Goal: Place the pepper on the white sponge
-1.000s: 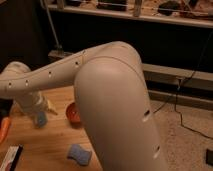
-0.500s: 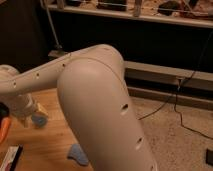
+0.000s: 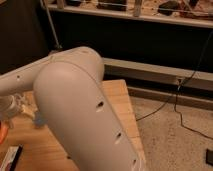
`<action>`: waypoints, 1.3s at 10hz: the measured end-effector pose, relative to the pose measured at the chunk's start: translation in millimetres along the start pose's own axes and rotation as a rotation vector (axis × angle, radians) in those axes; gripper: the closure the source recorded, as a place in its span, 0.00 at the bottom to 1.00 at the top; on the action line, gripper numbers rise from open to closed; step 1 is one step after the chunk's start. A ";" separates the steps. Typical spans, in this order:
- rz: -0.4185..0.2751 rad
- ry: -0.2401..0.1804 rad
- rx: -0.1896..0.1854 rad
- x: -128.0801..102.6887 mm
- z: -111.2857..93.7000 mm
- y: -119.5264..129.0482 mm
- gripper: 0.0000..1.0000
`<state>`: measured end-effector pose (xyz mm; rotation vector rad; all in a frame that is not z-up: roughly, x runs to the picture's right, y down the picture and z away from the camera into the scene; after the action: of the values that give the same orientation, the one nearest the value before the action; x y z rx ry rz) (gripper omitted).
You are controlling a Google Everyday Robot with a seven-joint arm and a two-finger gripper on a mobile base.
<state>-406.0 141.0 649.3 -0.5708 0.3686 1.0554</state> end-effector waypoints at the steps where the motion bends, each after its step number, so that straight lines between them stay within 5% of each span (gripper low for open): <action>1: -0.009 -0.001 0.000 -0.6 -0.8 10.2 0.35; 3: -0.045 -0.005 0.002 0.4 -1.8 37.6 0.35; 8: -0.040 -0.003 0.003 1.1 0.7 35.7 0.35; 13: 0.033 -0.072 -0.097 -23.4 2.6 53.5 0.35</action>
<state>-464.2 145.8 650.0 -0.6132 0.2649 1.1268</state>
